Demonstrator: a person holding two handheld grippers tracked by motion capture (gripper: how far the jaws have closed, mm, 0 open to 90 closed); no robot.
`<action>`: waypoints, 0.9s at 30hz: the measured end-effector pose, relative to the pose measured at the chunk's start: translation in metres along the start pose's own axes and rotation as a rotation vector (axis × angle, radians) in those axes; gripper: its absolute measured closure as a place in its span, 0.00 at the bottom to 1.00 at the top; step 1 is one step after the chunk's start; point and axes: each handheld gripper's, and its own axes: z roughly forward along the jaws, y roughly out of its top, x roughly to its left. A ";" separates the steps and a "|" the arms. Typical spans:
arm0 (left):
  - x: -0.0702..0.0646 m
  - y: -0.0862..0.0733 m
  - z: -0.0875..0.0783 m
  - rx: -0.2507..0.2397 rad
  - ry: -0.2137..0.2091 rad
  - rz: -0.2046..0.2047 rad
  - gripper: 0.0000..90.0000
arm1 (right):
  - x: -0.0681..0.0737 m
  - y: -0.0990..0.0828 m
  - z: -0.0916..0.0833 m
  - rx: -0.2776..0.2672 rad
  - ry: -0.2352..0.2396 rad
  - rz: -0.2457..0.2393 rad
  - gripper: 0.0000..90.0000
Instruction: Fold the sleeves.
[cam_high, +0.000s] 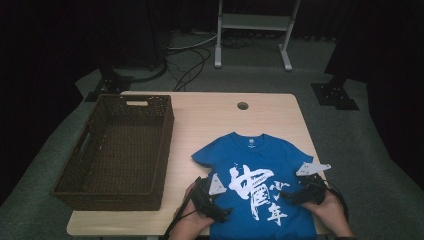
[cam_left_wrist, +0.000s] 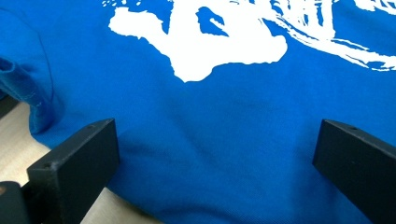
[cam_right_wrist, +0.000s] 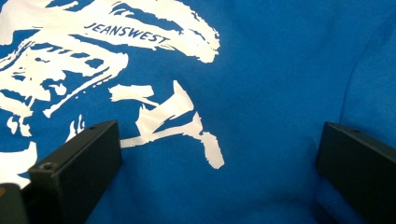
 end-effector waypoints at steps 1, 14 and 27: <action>-0.001 -0.001 0.000 -0.002 0.000 -0.002 0.00 | 0.001 -0.001 -0.001 -0.004 0.000 0.000 0.00; -0.008 -0.005 -0.005 0.000 -0.006 0.008 0.00 | 0.009 -0.011 -0.005 -0.042 0.001 0.001 0.00; 0.008 0.003 -0.014 -0.056 -0.030 -0.012 0.01 | 0.009 -0.011 -0.005 -0.042 -0.002 0.005 0.00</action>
